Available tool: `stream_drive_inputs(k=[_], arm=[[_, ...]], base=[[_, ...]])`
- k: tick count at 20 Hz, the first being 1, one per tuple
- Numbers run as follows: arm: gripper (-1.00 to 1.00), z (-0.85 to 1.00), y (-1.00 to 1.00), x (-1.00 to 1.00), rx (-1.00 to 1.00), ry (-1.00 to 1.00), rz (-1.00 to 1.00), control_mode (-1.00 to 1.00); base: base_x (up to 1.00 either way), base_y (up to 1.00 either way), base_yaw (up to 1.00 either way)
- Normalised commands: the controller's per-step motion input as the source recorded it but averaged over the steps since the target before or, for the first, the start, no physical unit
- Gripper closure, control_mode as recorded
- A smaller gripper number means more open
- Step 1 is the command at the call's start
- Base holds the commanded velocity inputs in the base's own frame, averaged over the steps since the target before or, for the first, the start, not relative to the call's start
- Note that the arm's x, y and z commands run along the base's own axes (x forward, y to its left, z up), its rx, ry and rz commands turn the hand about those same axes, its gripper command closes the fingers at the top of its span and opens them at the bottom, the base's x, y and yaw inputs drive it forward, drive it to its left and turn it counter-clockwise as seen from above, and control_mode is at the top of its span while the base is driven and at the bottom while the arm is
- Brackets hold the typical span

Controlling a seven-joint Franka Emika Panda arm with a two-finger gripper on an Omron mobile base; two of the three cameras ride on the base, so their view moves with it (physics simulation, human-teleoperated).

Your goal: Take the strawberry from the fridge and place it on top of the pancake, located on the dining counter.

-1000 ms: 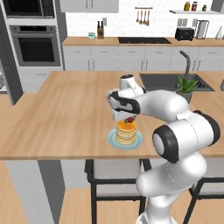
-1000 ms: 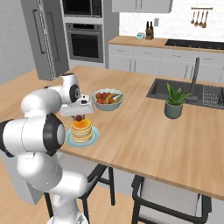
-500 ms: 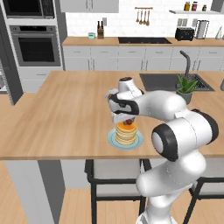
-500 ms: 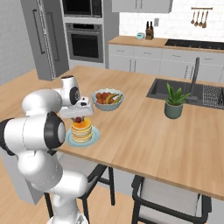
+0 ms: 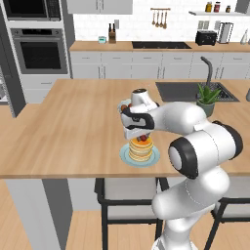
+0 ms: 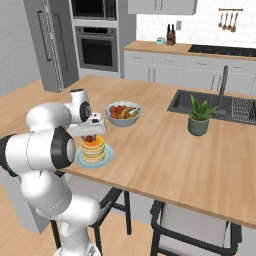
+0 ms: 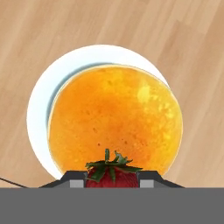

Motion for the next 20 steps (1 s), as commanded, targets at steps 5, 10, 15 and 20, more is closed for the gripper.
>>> stream_drive_inputs(k=[5, 10, 15, 20], arm=[[1.00, 0.12, 0.00, 0.11, 0.00, 0.00, 0.00, -1.00], [1.00, -0.01, 0.00, 0.18, 0.00, 0.00, 0.00, -1.00], [1.00, -0.15, 0.00, 0.11, 0.00, 0.00, 0.00, -1.00], [1.00, -0.35, 0.00, 0.10, -0.02, 0.00, 0.00, -1.00]], base=[[0.00, 0.00, 0.00], [0.00, 0.00, 0.00], [0.00, 0.00, 0.00], [0.00, 0.00, 0.00]])
